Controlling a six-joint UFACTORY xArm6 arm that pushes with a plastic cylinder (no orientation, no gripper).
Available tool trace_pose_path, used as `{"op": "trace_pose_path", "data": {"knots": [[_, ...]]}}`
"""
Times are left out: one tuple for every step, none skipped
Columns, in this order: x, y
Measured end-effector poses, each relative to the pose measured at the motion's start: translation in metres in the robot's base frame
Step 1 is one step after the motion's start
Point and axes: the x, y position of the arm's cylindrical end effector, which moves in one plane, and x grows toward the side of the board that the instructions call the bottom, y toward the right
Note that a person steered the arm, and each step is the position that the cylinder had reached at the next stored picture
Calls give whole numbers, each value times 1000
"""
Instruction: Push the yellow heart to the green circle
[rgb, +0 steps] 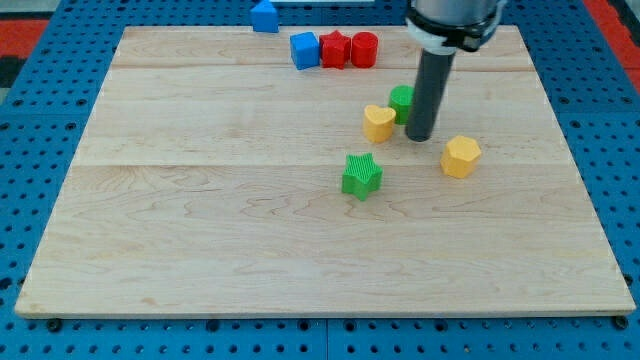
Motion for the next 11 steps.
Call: {"op": "trace_pose_path", "data": {"knots": [[3,-40],[-1,-89],[-16,-128],[-44,-122],[-34,-115],[-20,-118],[-35,-122],[-45,-96],[-25,-64],[-12,-64],[-12,-43]]}}
